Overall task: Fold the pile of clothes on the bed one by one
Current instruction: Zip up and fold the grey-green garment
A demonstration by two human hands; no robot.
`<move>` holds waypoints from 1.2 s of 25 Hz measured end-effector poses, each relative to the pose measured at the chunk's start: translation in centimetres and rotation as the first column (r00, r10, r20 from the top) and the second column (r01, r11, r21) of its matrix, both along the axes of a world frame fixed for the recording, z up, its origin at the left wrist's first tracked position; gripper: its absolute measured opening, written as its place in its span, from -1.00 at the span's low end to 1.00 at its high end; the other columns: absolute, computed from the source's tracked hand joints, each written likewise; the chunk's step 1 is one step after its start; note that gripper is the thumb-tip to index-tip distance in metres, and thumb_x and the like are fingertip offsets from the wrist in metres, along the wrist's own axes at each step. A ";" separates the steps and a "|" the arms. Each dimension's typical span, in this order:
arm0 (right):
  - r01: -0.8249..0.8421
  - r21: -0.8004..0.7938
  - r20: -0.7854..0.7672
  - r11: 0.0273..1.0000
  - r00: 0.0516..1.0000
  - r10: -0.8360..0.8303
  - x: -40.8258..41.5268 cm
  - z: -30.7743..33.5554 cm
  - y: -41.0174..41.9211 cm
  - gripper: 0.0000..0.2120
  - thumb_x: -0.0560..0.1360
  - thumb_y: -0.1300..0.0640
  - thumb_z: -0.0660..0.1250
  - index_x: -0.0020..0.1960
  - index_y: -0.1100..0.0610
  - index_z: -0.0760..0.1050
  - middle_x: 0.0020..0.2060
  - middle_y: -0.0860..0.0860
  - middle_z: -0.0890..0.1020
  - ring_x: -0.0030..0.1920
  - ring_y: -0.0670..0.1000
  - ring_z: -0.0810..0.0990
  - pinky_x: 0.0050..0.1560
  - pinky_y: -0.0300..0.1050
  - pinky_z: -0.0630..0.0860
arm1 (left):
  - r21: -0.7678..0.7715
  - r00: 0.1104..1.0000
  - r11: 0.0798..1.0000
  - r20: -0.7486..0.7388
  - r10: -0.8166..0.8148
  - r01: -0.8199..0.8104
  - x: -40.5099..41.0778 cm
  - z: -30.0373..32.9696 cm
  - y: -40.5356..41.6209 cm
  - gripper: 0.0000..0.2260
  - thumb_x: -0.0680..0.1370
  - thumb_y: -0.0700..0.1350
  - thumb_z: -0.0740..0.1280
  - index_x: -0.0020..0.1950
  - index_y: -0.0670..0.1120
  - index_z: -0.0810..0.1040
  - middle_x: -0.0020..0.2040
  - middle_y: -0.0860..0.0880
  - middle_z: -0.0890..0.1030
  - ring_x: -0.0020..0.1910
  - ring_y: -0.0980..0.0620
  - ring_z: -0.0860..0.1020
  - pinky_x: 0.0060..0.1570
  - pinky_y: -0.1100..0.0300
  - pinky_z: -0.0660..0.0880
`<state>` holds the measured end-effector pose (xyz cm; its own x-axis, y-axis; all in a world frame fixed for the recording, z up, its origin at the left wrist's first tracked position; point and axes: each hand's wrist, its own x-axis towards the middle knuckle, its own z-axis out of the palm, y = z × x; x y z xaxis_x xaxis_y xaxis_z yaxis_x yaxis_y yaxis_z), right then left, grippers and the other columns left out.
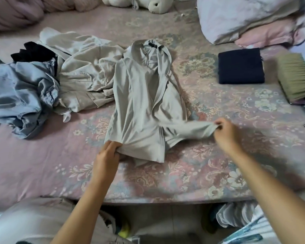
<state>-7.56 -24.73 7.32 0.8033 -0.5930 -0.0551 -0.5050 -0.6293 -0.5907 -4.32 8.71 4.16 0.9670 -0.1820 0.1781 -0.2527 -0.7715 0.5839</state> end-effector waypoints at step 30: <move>-0.767 -0.420 -0.299 0.486 0.622 0.724 -6.8 -3.8 -1.1 -0.26 0.27 0.04 0.57 0.38 -0.05 0.36 0.24 0.06 0.52 0.25 0.12 0.46 0.19 0.17 0.45 | 0.374 0.893 0.832 0.023 -0.450 0.410 -0.8 -3.7 4.2 -0.44 0.44 0.10 0.35 0.31 -0.23 0.50 0.29 -0.17 0.52 0.26 -0.10 0.42 0.25 0.08 0.28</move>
